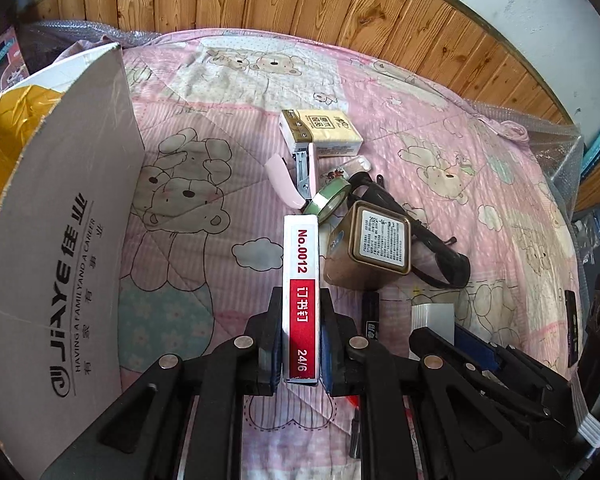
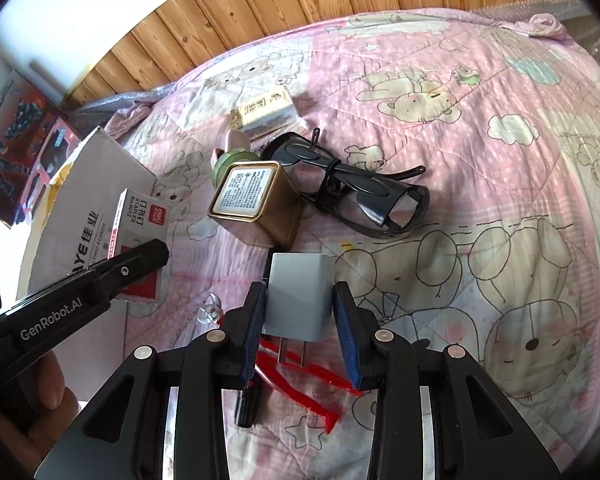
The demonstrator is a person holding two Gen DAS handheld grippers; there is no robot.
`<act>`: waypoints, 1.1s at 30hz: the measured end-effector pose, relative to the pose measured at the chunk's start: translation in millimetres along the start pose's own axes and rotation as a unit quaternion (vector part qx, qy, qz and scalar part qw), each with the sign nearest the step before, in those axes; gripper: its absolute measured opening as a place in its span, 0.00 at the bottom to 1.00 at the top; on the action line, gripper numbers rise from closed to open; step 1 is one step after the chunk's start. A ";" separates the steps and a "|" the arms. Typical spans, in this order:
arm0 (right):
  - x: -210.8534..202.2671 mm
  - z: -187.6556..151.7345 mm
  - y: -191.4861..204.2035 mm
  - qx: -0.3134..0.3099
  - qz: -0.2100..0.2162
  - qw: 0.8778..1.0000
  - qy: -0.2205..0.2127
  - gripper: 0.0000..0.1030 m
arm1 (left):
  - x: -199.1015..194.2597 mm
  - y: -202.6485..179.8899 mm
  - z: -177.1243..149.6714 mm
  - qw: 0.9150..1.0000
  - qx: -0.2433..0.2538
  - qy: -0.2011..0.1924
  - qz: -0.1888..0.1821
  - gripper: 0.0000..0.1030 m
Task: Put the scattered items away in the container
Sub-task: 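Carry the stapler box in left tool while right tool carries the white charger toward the box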
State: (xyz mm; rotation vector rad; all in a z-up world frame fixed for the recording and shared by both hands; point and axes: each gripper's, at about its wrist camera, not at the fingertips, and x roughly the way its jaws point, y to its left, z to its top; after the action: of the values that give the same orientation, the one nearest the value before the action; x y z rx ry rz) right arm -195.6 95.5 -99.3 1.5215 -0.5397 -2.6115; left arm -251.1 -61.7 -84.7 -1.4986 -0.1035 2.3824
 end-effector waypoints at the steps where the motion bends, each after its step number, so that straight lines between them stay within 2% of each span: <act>1: -3.7 -0.8 1.7 -0.002 -0.001 1.000 -0.002 0.35 | -6.1 -1.3 -1.1 1.000 0.003 -0.004 0.002 0.15; 7: -29.4 -6.8 12.8 -0.009 0.000 1.000 -0.016 0.35 | -42.3 -8.1 -10.0 0.999 0.017 -0.030 0.009 0.15; 20: -86.5 -18.5 50.2 -0.040 0.007 0.998 -0.052 0.35 | -117.0 -12.5 -23.9 0.996 0.023 -0.082 -0.009 0.15; 33: -126.4 -37.5 87.3 -0.065 0.022 0.995 -0.072 0.35 | -175.8 6.0 -44.2 0.993 0.011 -0.119 -0.018 0.15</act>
State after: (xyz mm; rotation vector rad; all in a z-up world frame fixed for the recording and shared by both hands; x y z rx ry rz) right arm -109.4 33.6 17.9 1.2775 -0.3986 -2.6783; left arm -143.6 -126.4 46.2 -1.1884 -0.1579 2.5146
